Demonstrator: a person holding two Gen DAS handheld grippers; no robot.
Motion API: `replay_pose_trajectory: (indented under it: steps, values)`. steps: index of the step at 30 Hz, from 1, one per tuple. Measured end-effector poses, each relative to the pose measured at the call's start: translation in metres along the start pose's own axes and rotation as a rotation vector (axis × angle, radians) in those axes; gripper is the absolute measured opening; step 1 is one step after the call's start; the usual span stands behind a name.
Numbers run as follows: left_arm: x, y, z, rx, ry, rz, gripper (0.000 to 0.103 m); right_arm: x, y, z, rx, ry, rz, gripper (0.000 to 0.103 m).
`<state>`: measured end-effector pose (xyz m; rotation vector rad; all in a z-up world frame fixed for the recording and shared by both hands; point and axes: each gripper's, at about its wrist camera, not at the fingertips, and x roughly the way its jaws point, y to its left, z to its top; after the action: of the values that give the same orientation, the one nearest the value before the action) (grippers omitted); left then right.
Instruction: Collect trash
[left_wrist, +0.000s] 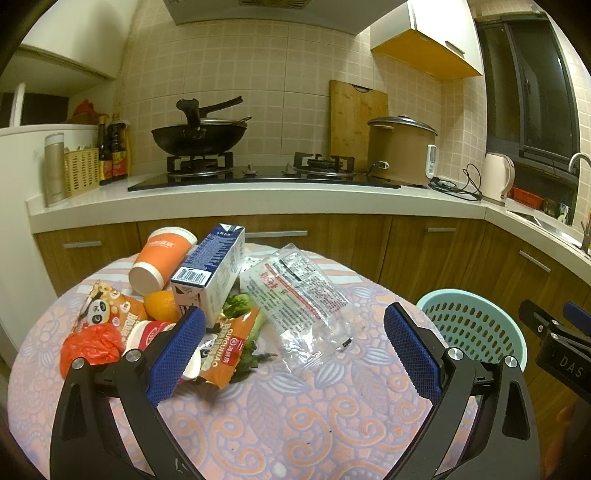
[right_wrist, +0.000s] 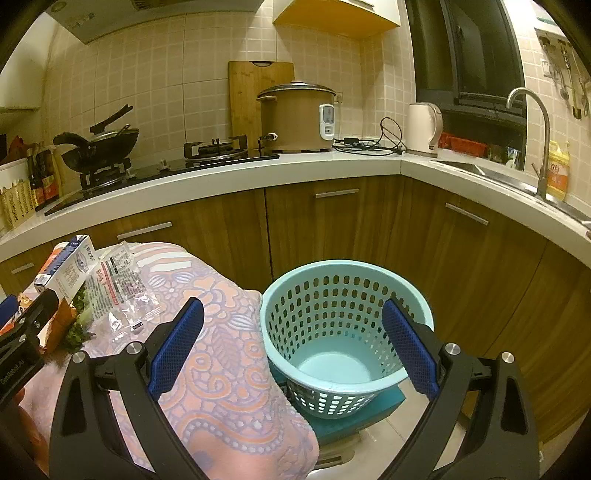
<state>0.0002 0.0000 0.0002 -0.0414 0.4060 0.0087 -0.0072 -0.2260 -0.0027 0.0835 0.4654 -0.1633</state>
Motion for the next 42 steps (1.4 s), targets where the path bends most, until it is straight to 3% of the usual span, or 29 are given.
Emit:
replay_pose_trajectory:
  steps: [17,25,42]
  values:
    - [-0.0006,-0.0003,0.0007,-0.001,-0.004,-0.001,0.094,0.0018,-0.0003,-0.0016,0.002,0.007,0.002,0.092]
    - [-0.0027,-0.0019,0.0021,0.001,-0.014,0.0,0.094,0.0029,0.0016,-0.0031,-0.009,0.016,0.008,0.083]
    - [-0.0027,-0.0017,0.0025,-0.011,-0.002,0.002,0.094,0.0029,0.0058,-0.0036,-0.015,0.023,0.015,0.083]
